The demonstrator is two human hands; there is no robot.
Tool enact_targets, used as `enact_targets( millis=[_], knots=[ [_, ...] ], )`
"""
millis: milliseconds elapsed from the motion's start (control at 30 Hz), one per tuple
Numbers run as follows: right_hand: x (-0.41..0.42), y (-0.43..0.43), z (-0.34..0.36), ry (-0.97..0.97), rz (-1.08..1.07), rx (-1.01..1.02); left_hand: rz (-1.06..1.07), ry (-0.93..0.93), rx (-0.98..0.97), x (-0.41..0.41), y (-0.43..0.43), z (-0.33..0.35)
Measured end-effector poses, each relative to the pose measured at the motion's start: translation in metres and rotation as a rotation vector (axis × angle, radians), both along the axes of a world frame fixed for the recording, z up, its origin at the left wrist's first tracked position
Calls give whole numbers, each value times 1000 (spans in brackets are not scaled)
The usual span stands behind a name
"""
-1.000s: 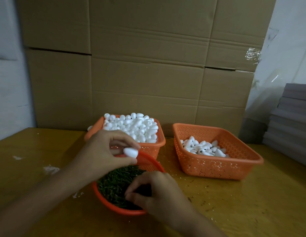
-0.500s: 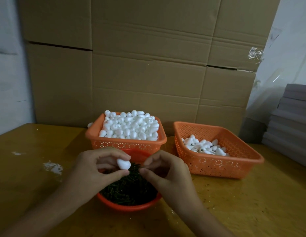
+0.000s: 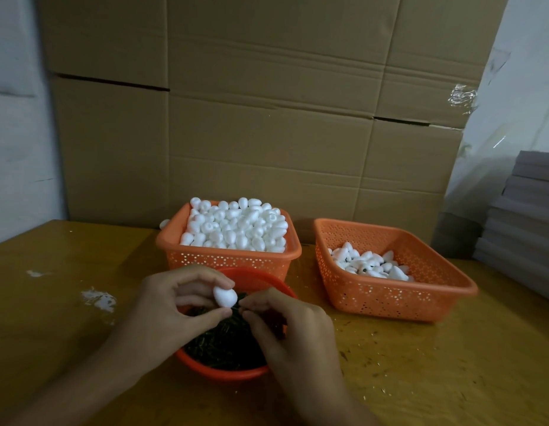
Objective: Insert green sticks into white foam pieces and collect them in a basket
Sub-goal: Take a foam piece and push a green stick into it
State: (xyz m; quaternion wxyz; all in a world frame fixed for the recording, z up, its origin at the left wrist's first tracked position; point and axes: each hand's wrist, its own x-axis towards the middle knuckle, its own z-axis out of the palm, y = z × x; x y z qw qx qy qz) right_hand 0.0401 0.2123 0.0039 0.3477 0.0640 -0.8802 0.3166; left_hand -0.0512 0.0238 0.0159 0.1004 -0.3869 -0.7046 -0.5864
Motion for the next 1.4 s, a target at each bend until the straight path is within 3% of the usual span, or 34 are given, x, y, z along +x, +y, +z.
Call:
enact_targets(
  millis=[433, 1400],
  knots=[
    [0, 0, 2, -36, -15, 28, 45, 66, -63, -4, 0, -1],
    [0, 0, -1, -28, -6, 53, -9, 31, -54, 6, 2, 5]
  ],
)
